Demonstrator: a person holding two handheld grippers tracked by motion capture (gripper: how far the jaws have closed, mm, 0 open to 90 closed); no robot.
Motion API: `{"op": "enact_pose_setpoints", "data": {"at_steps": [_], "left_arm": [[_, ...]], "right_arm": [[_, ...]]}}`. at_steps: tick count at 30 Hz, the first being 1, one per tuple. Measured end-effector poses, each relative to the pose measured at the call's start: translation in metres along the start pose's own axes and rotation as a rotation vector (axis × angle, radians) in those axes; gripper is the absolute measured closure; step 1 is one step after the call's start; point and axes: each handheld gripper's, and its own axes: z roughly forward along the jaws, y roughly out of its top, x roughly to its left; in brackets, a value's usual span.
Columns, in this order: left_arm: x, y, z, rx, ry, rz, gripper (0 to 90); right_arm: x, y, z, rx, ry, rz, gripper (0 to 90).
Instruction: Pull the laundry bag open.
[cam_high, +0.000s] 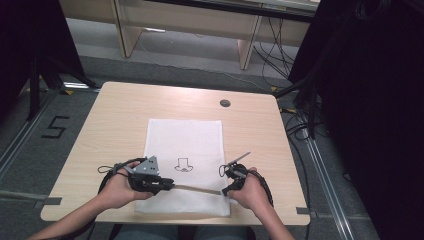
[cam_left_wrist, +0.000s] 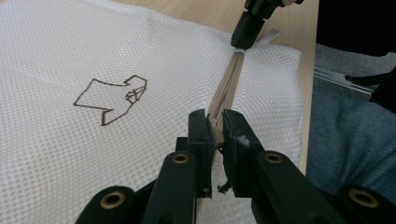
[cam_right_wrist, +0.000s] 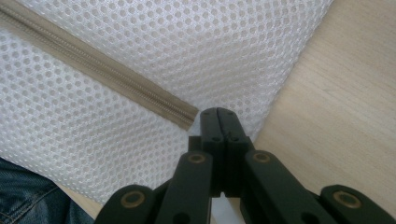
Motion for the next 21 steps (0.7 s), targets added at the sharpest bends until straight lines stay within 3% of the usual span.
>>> {"op": "enact_pose_setpoints", "data": {"at_steps": [5,7,8,10,12,13,14,16,21], "left_arm": [[0.0016,-0.0024,-0.0028,-0.011,0.003,-0.006,82.0],[0.0027,-0.0016,-0.0033,-0.008,0.002,0.019,82.0],[0.0015,-0.0024,-0.0034,-0.009,0.006,-0.005,82.0],[0.0018,-0.0034,-0.0032,-0.005,0.002,-0.005,82.0],[0.0042,-0.0030,-0.0054,0.008,-0.003,0.012,82.0],[0.0036,-0.0032,-0.0046,-0.011,-0.003,0.004,82.0],[0.0048,-0.0027,-0.0053,0.005,0.005,0.029,82.0],[0.0029,-0.0037,-0.0053,-0.005,0.007,-0.005,82.0],[0.0043,-0.0095,-0.0102,0.003,0.019,-0.015,82.0]], "right_arm": [[-0.0003,0.0003,0.0002,0.000,0.000,-0.002,90.0],[0.0008,0.0003,-0.0003,0.005,-0.001,0.012,90.0],[0.0001,0.0002,0.0000,0.001,0.000,0.002,90.0],[-0.0002,0.0001,0.0003,0.001,-0.003,0.000,90.0],[0.0001,0.0002,0.0000,0.003,0.000,0.004,90.0],[0.0000,0.0002,0.0000,0.001,0.001,0.001,90.0],[0.0001,0.0001,0.0002,0.001,-0.003,0.004,90.0],[-0.0002,0.0000,0.0002,0.000,0.001,0.003,90.0],[0.0000,0.0001,0.0000,0.001,0.000,0.000,90.0]]}}
